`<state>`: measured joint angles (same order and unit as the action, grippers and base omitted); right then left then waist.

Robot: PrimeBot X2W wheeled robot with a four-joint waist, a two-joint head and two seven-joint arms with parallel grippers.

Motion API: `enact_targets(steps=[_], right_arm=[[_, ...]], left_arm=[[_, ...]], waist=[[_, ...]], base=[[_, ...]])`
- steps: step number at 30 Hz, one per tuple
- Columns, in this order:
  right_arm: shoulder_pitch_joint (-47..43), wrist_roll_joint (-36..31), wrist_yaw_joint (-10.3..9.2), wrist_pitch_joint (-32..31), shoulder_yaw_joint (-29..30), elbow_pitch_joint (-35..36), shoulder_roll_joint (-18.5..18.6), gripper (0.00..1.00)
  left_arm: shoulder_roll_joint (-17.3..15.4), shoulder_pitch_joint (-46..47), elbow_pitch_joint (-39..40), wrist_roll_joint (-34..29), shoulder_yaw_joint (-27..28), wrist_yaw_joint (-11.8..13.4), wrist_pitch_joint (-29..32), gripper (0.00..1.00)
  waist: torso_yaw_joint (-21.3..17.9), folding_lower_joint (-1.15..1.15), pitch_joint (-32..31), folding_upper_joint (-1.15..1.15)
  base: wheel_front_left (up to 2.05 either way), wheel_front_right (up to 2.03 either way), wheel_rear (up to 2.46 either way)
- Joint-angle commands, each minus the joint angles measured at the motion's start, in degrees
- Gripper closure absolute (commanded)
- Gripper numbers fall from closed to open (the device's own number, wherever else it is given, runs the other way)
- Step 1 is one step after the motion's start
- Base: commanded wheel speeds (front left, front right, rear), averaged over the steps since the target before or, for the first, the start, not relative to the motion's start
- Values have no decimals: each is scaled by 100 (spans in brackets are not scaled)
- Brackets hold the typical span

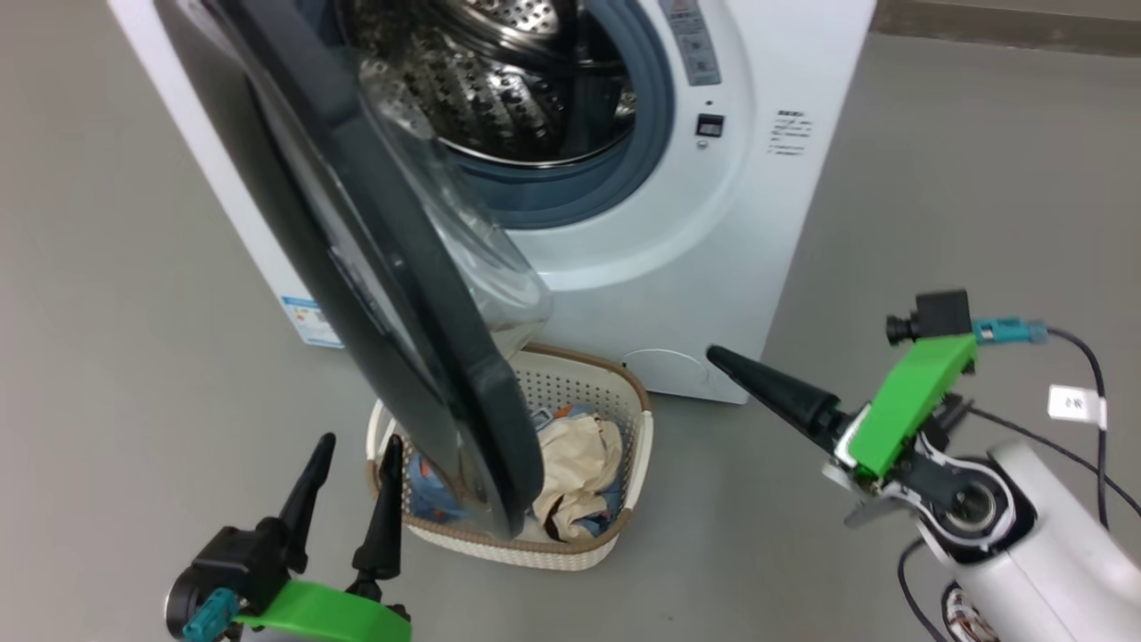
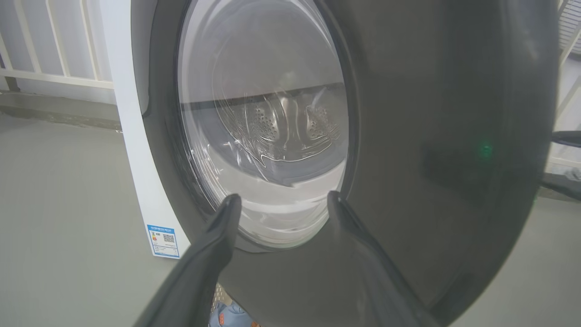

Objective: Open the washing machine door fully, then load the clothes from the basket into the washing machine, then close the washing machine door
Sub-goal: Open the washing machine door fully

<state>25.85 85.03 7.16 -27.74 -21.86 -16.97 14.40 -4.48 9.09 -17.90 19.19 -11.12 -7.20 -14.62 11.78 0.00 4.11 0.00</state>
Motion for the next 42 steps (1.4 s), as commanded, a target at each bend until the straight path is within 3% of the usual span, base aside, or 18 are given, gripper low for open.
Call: enact_targets(steps=[1,12,24,28,36,42], right_arm=[[-131,-85,33,226,-118,149,106,0],[-566,-205,33,1412,-470,23,538,0],[-597,-987,33,3816,-1453,-534,1062,0],[-528,-1394,33,4254,-1781,-918,1170,0],[-844,-3153,33,4272,-356,-784,807,0],[-1263,-4341,33,4272,384,-472,505,0]], left_arm=[[-108,-4,97,50,233,-28,-38,0],[-141,-193,130,36,472,-28,-38,0],[-123,-299,112,13,567,-28,-38,0],[-114,-331,101,4,580,-28,-38,0],[-100,-341,126,-18,600,-28,-38,0],[-89,-348,114,-15,598,-28,-38,0]], waist=[[-158,0,-79,0],[-471,0,-196,0],[-584,0,-300,0],[-587,0,-336,0],[-554,0,-330,0],[-514,0,-348,0]], base=[[0,0,0],[0,0,0],[0,0,0],[0,0,0],[0,0,0],[0,0,0]])
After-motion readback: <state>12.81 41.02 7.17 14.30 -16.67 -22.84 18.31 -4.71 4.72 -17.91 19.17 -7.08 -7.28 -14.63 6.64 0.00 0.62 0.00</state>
